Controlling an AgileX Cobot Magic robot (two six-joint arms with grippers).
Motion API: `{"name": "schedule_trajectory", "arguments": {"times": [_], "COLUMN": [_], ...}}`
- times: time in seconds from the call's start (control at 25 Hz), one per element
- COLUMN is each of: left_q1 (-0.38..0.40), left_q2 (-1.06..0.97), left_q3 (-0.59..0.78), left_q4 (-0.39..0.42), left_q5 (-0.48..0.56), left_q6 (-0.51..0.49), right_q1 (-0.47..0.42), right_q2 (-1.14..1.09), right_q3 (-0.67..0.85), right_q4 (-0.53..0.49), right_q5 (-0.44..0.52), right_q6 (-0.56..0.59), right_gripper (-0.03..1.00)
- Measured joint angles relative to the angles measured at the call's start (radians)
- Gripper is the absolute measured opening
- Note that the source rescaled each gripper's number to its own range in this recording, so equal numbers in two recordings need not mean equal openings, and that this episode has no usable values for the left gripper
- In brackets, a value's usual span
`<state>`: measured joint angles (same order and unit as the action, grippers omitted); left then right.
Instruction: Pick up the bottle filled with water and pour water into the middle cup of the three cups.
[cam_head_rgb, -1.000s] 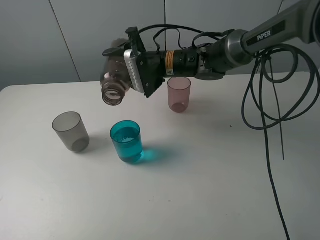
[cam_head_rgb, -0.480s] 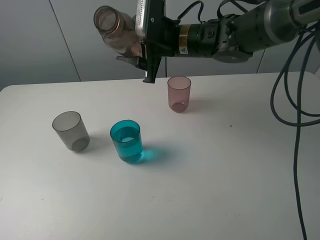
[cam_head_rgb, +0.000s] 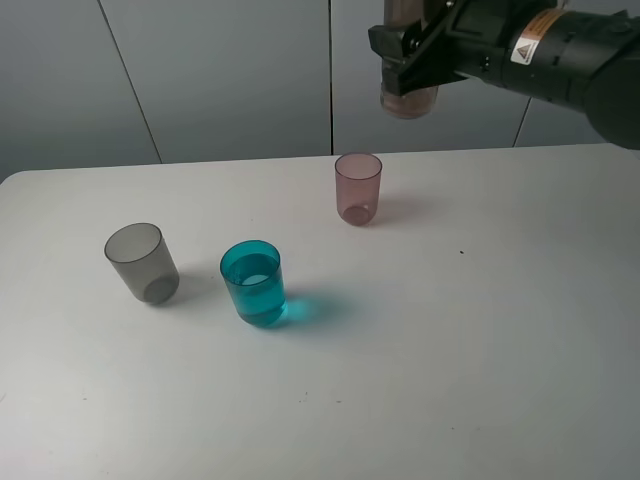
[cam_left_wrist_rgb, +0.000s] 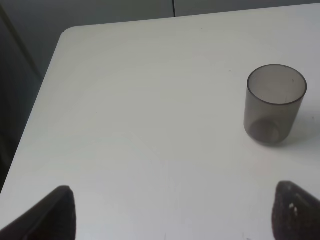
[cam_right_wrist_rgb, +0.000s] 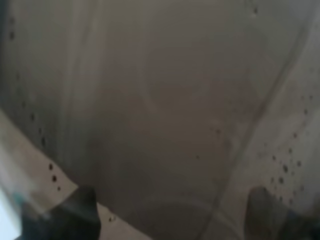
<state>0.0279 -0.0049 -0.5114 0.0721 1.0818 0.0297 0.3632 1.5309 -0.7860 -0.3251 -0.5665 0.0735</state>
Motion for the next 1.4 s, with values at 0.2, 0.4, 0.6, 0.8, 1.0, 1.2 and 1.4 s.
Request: {"name": "schedule_trajectory", "arguments": {"times": [0.2,0.4,0.6,0.8,1.0,1.2,1.4], "left_q1": [0.000,0.000,0.000,0.000,0.000,0.000,0.000], "left_q2": [0.000,0.000,0.000,0.000,0.000,0.000,0.000], "left_q3": [0.000,0.000,0.000,0.000,0.000,0.000,0.000], "left_q4": [0.000,0.000,0.000,0.000,0.000,0.000,0.000], "left_q5": [0.000,0.000,0.000,0.000,0.000,0.000,0.000], "left_q6": [0.000,0.000,0.000,0.000,0.000,0.000,0.000], "right_q1": [-0.068,-0.076,-0.076,-0.079,-0.083,-0.083,-0.083], "right_q2": [-0.020,-0.016,0.064,0.226,0.403,0.512,0.556], "right_q3": [0.131,0.174,0.178,0.181,0.181,0.169,0.148], "right_q4": [0.211,0.278,0.311,0.325,0.346,0.363,0.371], "right_q5": [0.015,0.006,-0.087,-0.220,-0.475,-0.569,-0.587], "right_q6": [-0.034,-0.137,-0.146,-0.150,-0.150,-0.133,-0.116], "right_gripper": [0.02,0.02,0.02,0.02,0.02,0.02,0.02]}}
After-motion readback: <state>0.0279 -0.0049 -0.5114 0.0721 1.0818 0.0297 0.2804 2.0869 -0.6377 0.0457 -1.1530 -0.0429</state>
